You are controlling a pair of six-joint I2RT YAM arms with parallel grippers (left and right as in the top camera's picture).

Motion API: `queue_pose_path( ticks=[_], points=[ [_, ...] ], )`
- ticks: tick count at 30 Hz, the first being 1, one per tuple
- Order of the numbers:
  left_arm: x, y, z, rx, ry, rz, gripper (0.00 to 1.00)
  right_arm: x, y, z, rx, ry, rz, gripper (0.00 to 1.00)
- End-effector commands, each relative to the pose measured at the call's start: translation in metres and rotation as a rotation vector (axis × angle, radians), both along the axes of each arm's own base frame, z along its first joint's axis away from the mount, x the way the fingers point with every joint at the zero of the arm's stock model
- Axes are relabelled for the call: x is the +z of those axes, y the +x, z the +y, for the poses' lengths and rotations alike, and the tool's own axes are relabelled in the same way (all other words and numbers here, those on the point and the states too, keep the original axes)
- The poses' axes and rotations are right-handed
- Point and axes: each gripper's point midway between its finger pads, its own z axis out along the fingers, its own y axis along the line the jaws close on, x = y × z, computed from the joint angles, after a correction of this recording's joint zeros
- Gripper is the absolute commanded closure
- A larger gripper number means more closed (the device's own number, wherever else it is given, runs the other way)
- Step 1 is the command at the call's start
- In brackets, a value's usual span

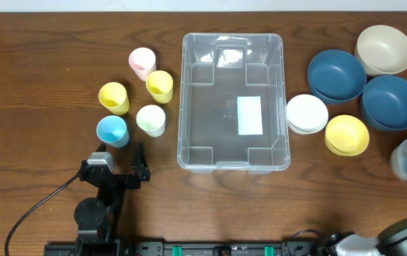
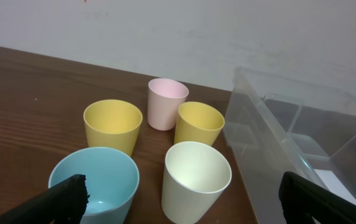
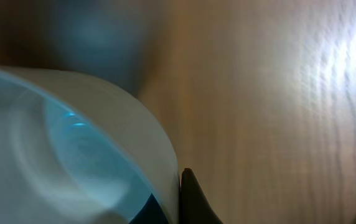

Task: Pack container
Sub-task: 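Carry the light blue bowl into the container and release it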

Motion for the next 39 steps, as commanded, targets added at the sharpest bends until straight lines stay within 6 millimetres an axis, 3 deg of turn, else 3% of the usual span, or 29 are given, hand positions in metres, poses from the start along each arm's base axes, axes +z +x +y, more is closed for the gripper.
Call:
queue_pose_path(
  ticks=[1, 7, 11, 18, 22, 26, 33, 39],
  points=[
    [-0.017, 0.001, 0.002, 0.006, 0.017, 0.036, 0.02, 0.057, 0.015, -0.007, 0.075, -0.151, -0.153, 0.99],
    [-0.017, 0.001, 0.002, 0.006, 0.017, 0.036, 0.02, 0.098, 0.020, 0.007, 0.112, -0.263, -0.240, 0.99],
    [-0.017, 0.001, 0.002, 0.006, 0.017, 0.036, 0.02, 0.128, 0.058, 0.045, 0.332, -0.271, -0.443, 0.99],
    [-0.017, 0.001, 0.002, 0.006, 0.017, 0.036, 0.02, 0.195, 0.126, 0.152, 0.817, -0.380, -0.778, 0.99],
    [-0.017, 0.001, 0.002, 0.006, 0.017, 0.036, 0.02, 0.227, 0.152, 0.235, 1.083, -0.442, -0.945, 0.97],
    [-0.017, 0.001, 0.002, 0.007, 0.018, 0.036, 0.02, 0.215, 0.165, 0.301, 1.214, -0.464, -0.912, 0.96],
    [-0.017, 0.001, 0.002, 0.006, 0.017, 0.036, 0.02, 0.160, 0.183, 0.392, 1.408, -0.591, -0.757, 0.84],
    [-0.017, 0.001, 0.002, 0.006, 0.017, 0.036, 0.02, 0.113, 0.195, 0.430, 1.488, -0.575, -0.683, 0.87]
  ],
)
